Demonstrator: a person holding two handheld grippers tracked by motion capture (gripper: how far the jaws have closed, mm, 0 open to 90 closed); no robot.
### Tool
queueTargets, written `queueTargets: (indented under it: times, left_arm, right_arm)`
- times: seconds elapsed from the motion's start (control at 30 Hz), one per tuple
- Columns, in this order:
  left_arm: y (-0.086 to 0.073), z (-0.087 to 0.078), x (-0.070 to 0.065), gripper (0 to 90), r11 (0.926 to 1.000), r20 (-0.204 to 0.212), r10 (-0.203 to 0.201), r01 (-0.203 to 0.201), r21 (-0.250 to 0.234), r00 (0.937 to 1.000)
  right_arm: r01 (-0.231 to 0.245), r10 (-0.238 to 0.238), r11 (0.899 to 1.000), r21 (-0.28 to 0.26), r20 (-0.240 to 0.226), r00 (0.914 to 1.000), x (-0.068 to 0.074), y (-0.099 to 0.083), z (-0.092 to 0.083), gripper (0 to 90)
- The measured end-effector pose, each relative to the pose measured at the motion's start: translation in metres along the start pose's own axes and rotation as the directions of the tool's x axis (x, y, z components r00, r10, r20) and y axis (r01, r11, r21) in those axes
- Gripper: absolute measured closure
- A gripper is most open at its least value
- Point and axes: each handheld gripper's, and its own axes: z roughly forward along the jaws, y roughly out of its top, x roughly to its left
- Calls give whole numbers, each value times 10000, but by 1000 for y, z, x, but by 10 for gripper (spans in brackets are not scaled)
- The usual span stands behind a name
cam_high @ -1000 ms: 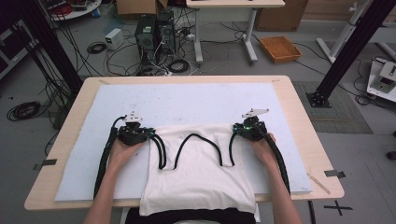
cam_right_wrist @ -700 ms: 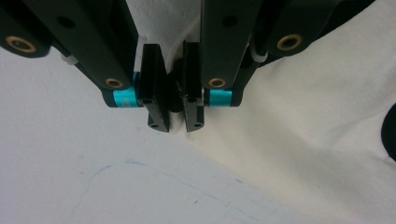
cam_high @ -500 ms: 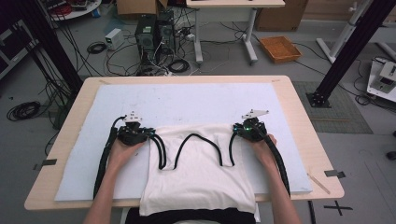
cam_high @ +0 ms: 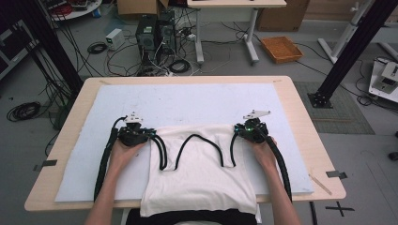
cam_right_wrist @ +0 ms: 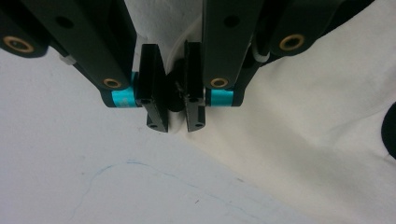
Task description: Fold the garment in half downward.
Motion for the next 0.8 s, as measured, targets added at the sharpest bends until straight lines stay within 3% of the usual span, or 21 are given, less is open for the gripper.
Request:
queueTargets:
  times: [0.4, 0.53, 0.63, 0.8]
  left_arm:
    - [0, 0, -1, 807, 9999, -29, 130, -130, 6, 9999]
    - [3, -2, 2, 824, 9995, -63, -266, 265, -146, 9996]
    - [13, -6, 4, 827, 9988, -7, -424, 424, -240, 9991]
    - [44, -9, 8, 827, 9985, -418, -418, 403, -365, 9982]
  right_arm:
    - [224, -223, 9997, -13, 173, 9996, 3, 0, 0, 815]
    - [50, -50, 10000, 35, 119, 9999, 1, 2, -2, 825]
    - [-223, 222, 9994, -268, -49, 9997, -6, 11, -8, 828]
    - [-312, 311, 9991, -289, -34, 9995, -14, 32, -12, 828]
